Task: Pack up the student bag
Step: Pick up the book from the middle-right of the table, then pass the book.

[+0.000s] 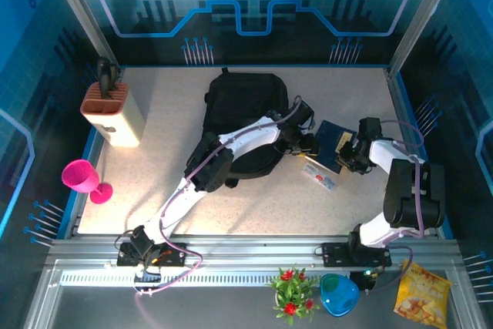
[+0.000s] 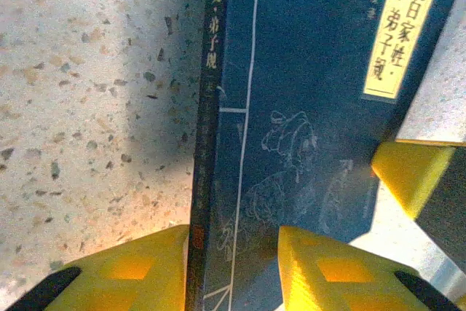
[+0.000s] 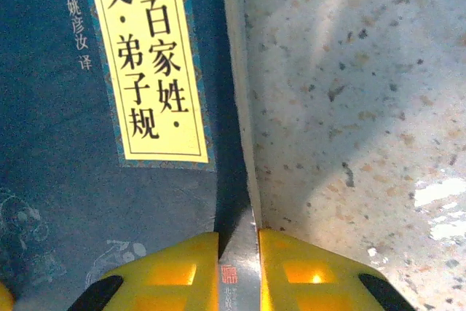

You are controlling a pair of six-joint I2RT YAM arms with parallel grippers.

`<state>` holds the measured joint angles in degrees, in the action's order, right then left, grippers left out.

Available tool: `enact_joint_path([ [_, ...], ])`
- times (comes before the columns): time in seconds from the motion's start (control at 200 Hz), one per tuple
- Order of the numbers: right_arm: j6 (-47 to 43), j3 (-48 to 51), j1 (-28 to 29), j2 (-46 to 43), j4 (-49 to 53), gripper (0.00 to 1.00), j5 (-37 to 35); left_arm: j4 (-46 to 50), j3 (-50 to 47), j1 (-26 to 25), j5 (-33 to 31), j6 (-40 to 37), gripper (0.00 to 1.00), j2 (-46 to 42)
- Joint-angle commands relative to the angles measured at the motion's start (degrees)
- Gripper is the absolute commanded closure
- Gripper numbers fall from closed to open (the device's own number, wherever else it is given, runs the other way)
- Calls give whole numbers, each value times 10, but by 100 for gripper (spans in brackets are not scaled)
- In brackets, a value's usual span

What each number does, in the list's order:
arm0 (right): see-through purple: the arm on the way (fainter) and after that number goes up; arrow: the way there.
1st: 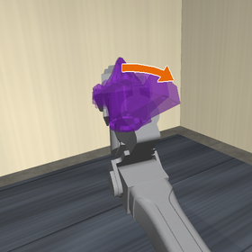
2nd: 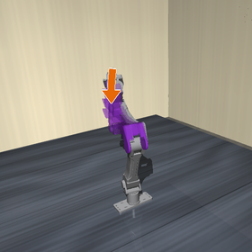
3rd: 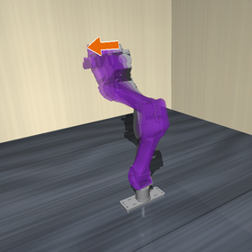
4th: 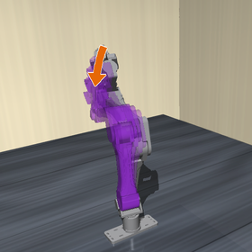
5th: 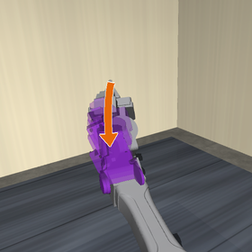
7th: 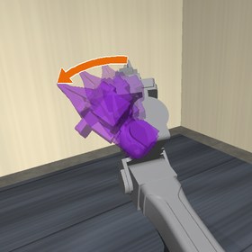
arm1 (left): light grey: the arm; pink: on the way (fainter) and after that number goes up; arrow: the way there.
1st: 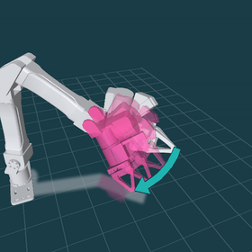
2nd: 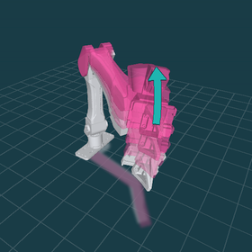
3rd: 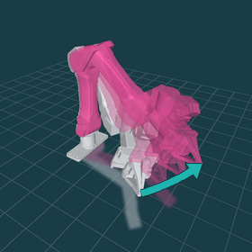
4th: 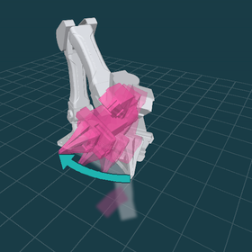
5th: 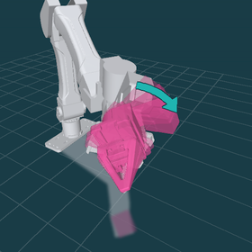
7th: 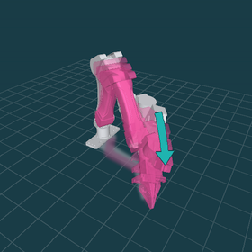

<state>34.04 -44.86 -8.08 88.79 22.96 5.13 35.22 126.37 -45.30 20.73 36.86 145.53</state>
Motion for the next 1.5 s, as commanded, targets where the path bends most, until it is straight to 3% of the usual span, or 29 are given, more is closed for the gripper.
enact_joint_path([
  [0.0, 10, -8, 3, 26, -17, 81, 60, -70, -28, -7, 59, 43, 67, -72],
  [0.31, -6, -14, 12, 35, -35, 80, 98, -74, -53, -1, 55, 55, 71, -74],
  [0.49, -6, -13, 13, 29, -39, 76, 101, -67, -53, 5, 41, 51, 84, -84],
  [0.685, 3, -5, 11, -13, -41, 58, 96, -65, -71, 20, 16, 35, 100, -125],
  [0.87, 56, 19, 6, -93, -76, 36, 132, -103, -137, 42, -5, 32, 100, -206],
  [1.061, 169, 45, 13, -153, -179, 28, 244, -194, -273, 74, -43, 57, 100, -334],
  [1.231, 332, 74, 76, -171, -346, 22, 261, -330, -429, 110, -86, 121, 100, -451],
  [1.351, 407, 75, 147, -169, -452, 19, 216, -425, -525, 128, -115, 165, 100, -516],
  [1.496, 456, 55, 235, -144, -511, 17, 148, -475, -612, 131, -210, 160, 100, -589],
])
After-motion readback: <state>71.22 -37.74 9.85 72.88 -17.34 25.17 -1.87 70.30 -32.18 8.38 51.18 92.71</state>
